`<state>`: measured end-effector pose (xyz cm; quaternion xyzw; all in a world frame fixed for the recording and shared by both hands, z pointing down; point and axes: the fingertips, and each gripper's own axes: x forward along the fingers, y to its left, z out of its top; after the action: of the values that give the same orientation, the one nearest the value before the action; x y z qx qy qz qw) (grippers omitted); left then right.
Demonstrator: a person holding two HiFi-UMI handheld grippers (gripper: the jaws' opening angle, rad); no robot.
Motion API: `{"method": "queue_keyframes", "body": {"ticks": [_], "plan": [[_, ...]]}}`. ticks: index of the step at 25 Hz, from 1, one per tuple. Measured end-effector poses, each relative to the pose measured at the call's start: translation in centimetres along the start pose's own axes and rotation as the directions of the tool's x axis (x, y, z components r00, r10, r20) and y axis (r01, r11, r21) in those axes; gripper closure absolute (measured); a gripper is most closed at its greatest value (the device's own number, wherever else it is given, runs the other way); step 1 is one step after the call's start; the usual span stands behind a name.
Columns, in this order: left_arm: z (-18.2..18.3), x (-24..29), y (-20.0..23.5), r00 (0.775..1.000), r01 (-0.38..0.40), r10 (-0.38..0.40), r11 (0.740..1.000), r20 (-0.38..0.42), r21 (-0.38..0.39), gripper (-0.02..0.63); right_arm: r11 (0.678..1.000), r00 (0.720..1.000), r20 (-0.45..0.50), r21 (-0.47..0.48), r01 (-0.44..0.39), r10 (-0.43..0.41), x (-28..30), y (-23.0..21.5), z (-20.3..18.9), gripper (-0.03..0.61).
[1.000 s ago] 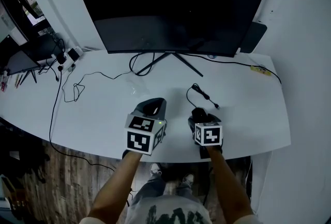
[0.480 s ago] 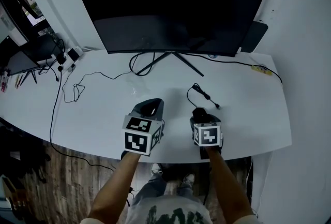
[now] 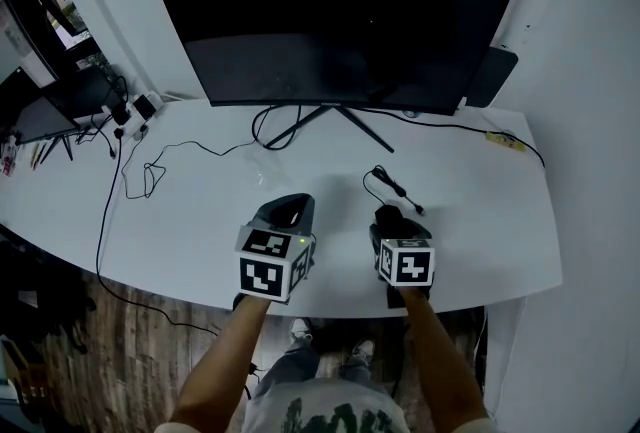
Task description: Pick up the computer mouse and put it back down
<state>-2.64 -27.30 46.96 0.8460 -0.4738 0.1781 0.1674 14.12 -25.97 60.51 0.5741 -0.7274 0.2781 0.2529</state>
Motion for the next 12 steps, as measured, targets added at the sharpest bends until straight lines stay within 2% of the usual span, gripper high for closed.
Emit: {"method": "queue_keyframes", "body": {"ticks": [12], "plan": [[1.7, -0.7, -0.7, 0.999, 0.000, 0.000, 1.000, 0.036, 0.017, 0.609, 1.000, 0.989, 0.146, -0.009, -0.004, 0.006, -3.8, -0.8, 6.1, 0.270]]}}
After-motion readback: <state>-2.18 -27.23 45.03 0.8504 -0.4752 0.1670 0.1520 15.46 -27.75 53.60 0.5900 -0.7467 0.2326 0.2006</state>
